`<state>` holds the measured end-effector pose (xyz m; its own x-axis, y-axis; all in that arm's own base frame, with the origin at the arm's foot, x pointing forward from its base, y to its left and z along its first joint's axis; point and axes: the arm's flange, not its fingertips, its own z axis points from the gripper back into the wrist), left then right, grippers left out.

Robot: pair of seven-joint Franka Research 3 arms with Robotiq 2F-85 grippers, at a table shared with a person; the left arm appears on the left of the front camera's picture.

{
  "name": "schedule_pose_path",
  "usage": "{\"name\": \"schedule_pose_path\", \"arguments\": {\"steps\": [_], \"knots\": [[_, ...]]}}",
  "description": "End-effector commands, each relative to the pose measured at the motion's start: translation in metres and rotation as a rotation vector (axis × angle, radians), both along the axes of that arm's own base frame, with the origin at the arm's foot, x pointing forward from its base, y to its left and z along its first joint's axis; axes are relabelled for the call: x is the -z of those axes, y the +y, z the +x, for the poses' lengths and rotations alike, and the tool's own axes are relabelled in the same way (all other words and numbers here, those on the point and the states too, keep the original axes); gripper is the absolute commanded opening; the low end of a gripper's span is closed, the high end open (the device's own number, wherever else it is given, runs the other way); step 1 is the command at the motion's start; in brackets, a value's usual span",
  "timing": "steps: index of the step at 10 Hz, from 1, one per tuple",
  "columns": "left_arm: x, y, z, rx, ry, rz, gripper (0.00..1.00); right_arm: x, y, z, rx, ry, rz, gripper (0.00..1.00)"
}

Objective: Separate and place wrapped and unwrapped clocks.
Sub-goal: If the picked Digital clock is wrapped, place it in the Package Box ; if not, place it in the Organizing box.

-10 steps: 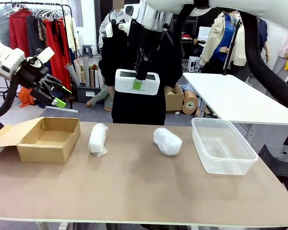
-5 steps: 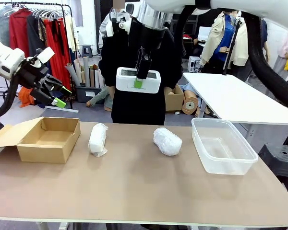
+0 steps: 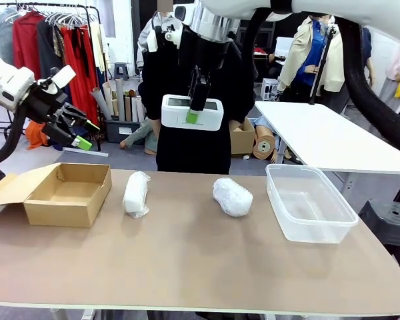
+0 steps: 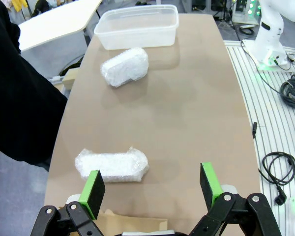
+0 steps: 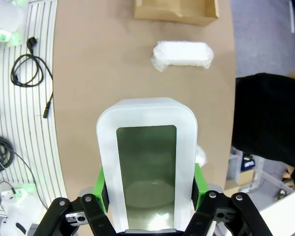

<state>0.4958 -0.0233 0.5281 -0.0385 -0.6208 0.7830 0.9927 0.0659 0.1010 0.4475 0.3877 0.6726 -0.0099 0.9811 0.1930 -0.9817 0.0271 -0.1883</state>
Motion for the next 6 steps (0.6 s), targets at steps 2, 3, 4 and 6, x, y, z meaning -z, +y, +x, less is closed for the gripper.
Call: {"name": "schedule_pose_path", "arguments": {"steps": [2, 3, 4, 6], "knots": [[-0.001, 0.000, 0.000, 0.000, -0.002, -0.001, 1.00, -0.005, -0.002, -0.001, 0.003, 0.002, 0.006, 0.00], [-0.001, 0.000, 0.000, 0.000, -0.002, -0.001, 1.00, -0.005, -0.002, -0.001, 0.003, 0.002, 0.006, 0.00], [-0.001, 0.000, 0.000, 0.000, -0.002, -0.001, 1.00, 0.000, 0.000, 0.000, 0.000, 0.000, 0.000, 0.00], [-0.001, 0.000, 0.000, 0.000, -0.002, -0.001, 1.00, -0.009, -0.057, 0.002, 0.091, 0.078, 0.018, 0.00]]}}
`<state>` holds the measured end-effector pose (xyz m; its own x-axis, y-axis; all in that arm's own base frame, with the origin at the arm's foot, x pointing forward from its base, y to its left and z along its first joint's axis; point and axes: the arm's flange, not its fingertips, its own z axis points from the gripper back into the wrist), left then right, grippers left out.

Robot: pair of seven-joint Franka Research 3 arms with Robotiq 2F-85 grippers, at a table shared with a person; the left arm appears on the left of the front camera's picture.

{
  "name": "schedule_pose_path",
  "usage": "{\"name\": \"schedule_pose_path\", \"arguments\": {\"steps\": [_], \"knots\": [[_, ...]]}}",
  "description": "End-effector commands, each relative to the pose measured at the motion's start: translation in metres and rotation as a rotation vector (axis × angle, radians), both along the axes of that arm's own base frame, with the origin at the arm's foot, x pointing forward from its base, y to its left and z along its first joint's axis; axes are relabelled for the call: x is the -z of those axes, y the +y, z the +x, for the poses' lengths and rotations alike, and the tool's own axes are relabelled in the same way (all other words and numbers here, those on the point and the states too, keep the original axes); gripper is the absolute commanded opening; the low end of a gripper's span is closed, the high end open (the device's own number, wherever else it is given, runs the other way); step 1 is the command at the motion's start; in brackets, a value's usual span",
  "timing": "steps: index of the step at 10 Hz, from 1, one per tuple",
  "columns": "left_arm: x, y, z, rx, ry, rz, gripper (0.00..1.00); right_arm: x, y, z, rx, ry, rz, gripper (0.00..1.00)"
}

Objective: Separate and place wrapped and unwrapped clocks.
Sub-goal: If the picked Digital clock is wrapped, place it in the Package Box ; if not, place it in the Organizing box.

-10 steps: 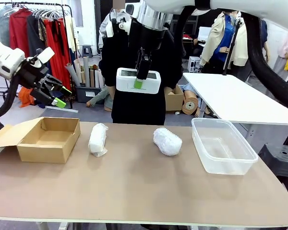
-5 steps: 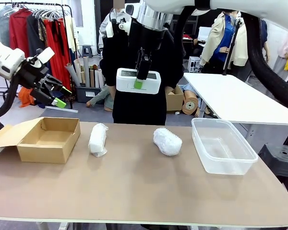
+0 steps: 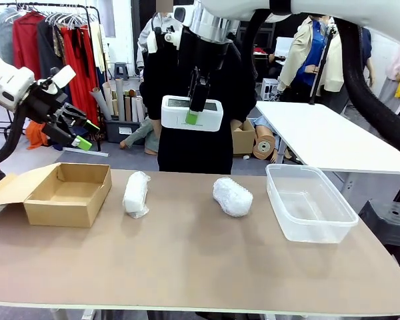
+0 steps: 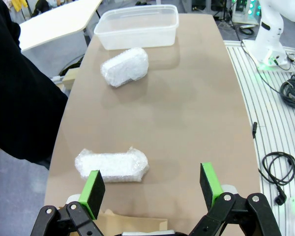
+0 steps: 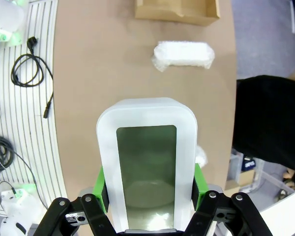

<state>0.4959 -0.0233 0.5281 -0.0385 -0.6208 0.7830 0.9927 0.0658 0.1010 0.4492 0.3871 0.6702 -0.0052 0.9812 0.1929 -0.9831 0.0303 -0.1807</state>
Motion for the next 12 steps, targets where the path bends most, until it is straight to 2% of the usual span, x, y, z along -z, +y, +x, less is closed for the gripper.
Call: {"name": "schedule_pose_path", "arguments": {"steps": [1, 5, 7, 9, 12], "knots": [[-0.001, 0.000, 0.000, 0.000, -0.002, -0.001, 1.00, -0.012, -0.058, 0.000, 0.092, 0.067, 0.014, 0.00], [-0.001, 0.000, 0.000, 0.000, -0.002, -0.001, 1.00, -0.015, -0.097, -0.008, 0.223, 0.039, 0.016, 0.00], [-0.001, 0.000, 0.000, 0.000, -0.002, -0.001, 1.00, -0.007, -0.128, -0.008, 0.418, 0.004, 0.036, 0.00], [-0.001, 0.000, 0.000, 0.000, -0.002, -0.001, 1.00, 0.017, -0.158, -0.011, 0.544, 0.016, 0.058, 0.00], [-0.001, 0.000, 0.000, 0.000, -0.002, -0.001, 1.00, 0.057, -0.199, -0.014, 0.645, -0.112, 0.038, 0.00]]}}
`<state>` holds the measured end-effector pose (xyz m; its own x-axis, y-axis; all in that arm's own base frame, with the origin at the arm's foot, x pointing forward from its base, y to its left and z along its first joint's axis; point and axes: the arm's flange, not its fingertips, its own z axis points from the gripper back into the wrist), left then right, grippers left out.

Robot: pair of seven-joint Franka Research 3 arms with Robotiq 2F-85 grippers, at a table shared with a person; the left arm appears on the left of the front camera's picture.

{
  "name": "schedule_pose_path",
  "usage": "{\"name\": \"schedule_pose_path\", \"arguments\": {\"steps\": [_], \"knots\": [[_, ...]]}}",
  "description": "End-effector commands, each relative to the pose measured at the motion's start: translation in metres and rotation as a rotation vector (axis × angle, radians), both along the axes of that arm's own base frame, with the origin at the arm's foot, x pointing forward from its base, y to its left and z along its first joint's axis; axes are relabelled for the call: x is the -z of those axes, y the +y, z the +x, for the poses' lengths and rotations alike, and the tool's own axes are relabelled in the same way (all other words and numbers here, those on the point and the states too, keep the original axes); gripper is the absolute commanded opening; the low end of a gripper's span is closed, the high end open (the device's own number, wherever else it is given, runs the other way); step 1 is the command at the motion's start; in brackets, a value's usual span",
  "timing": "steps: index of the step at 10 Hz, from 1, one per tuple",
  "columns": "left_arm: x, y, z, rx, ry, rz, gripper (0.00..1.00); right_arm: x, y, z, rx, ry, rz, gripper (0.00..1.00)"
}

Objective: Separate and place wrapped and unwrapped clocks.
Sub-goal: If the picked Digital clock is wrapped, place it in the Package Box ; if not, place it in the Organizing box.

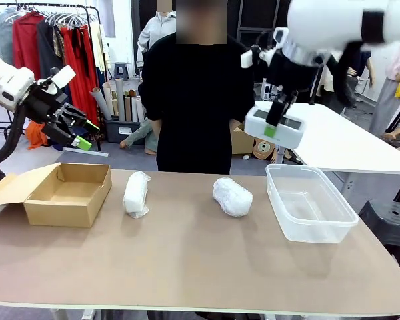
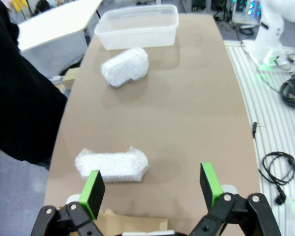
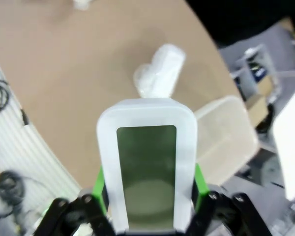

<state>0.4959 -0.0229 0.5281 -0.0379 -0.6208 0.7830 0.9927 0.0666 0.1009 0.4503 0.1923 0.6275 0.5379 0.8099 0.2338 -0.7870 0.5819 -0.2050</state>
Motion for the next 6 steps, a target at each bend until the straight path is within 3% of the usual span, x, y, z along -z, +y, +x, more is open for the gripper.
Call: {"name": "schedule_pose_path", "arguments": {"steps": [1, 3, 6], "knots": [[-0.001, 0.000, 0.000, 0.001, -0.003, -0.001, 1.00, 0.023, -0.013, -0.016, 0.074, -0.099, -0.031, 0.00], [-0.001, 0.000, 0.000, 0.001, -0.003, -0.001, 1.00, 0.038, -0.020, -0.019, 0.131, -0.151, -0.042, 0.00], [-0.001, 0.000, 0.000, 0.001, -0.003, -0.001, 1.00, 0.042, -0.027, -0.023, 0.175, -0.144, -0.004, 0.00]]}}
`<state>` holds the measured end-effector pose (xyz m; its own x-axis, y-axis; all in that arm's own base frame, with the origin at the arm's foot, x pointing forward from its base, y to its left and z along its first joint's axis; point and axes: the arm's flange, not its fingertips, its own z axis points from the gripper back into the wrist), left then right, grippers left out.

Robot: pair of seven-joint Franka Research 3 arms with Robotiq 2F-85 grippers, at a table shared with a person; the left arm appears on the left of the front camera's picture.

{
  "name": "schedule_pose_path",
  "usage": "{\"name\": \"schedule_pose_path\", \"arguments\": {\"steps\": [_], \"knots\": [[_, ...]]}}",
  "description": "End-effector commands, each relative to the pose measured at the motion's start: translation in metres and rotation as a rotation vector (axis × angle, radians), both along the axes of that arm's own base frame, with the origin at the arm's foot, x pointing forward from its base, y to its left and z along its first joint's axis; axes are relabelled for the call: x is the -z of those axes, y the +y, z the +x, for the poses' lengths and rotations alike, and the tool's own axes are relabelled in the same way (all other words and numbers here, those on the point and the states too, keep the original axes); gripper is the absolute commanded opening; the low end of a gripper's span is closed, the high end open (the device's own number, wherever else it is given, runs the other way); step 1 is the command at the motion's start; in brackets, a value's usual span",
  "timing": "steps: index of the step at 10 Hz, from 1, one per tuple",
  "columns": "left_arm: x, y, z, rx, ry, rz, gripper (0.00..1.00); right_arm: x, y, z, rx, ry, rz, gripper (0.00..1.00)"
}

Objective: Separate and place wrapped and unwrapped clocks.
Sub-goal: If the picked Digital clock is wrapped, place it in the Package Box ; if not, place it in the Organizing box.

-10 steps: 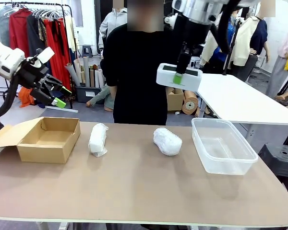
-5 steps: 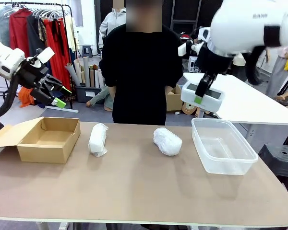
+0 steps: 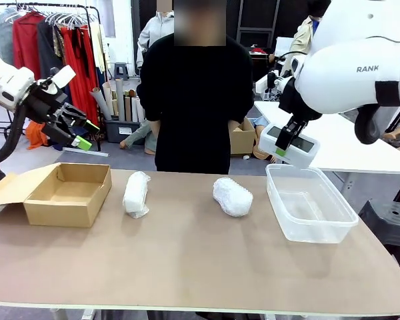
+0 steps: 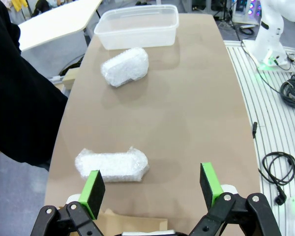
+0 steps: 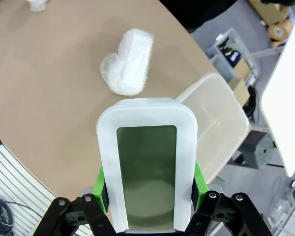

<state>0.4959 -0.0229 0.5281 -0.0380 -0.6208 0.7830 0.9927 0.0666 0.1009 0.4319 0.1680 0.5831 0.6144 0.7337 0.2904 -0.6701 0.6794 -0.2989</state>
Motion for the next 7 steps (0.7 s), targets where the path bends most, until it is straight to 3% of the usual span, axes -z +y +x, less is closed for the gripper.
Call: {"name": "schedule_pose_path", "arguments": {"steps": [1, 7], "knots": [[-0.0012, -0.0003, -0.0002, 0.001, -0.003, -0.001, 1.00, -0.0009, 0.0023, 0.0013, -0.015, 0.000, -0.006, 0.00], [-0.0012, -0.0003, -0.0002, 0.001, -0.003, -0.001, 1.00, -0.0009, 0.0023, 0.0013, -0.015, 0.000, -0.006, 0.00]]}}
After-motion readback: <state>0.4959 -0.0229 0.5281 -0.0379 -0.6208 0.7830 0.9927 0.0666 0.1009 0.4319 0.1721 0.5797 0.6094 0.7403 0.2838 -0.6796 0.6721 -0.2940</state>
